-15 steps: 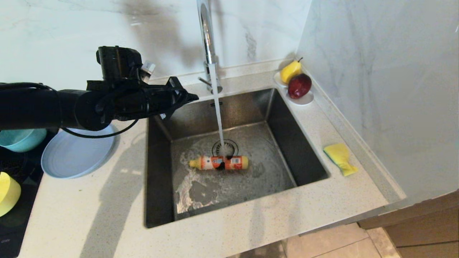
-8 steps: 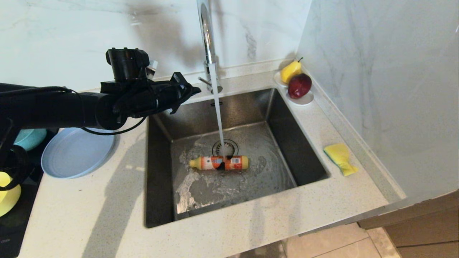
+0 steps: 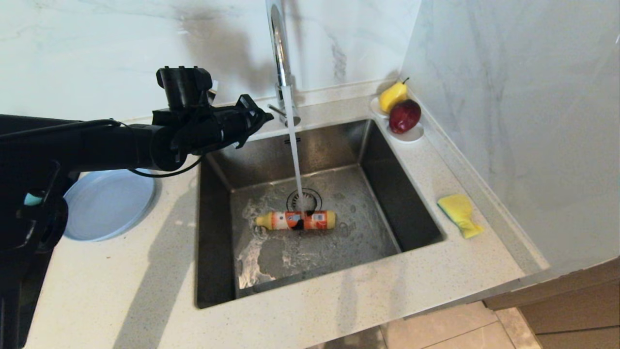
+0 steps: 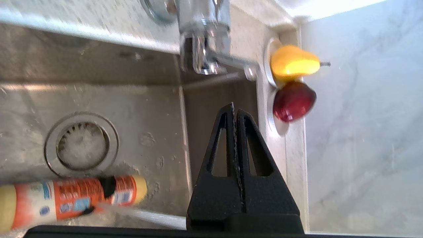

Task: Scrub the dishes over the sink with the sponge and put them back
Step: Turn off the faucet

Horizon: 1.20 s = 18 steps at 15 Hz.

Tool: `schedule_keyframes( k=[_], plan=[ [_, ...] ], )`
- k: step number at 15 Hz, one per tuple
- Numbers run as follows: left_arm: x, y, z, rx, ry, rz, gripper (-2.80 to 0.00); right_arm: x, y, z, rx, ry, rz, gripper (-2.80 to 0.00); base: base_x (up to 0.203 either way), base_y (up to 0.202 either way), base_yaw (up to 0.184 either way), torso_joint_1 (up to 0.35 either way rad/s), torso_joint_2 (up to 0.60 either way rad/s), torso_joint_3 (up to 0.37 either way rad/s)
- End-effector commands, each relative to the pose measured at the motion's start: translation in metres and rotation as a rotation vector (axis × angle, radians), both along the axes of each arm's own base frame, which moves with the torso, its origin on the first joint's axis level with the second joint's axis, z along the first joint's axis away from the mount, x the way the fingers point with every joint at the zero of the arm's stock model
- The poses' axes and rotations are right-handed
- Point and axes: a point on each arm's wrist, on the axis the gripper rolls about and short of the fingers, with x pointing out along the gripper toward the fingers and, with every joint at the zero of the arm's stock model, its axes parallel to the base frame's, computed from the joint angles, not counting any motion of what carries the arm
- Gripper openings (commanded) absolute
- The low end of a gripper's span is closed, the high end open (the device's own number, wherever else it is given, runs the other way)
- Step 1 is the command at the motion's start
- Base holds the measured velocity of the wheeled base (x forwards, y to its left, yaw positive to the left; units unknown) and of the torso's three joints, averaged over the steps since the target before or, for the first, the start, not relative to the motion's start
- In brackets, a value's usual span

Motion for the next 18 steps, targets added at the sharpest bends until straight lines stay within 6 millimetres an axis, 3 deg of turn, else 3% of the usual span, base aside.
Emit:
schedule_keyframes(
  k=[1, 10, 18],
  plan=[
    [0.005, -0.001, 0.0, -0.007, -0.011, -0.001, -2.8, 0.0, 0.0, 0.0, 0.0, 0.002, 0.001, -2.8, 0.0, 0.0, 0.0, 0.0, 0.0, 0.0],
    [0.022, -0.005, -0.007, -0.023, -0.071, 0.018, -2.8, 0.0, 0.0, 0.0, 0.0, 0.002, 0.001, -2.8, 0.0, 0.0, 0.0, 0.0, 0.0, 0.0],
    [0.023, -0.004, -0.006, -0.03, -0.087, 0.068, -2.8, 0.0, 0.0, 0.0, 0.0, 0.002, 0.001, -2.8, 0.0, 0.0, 0.0, 0.0, 0.0, 0.0]
  ],
)
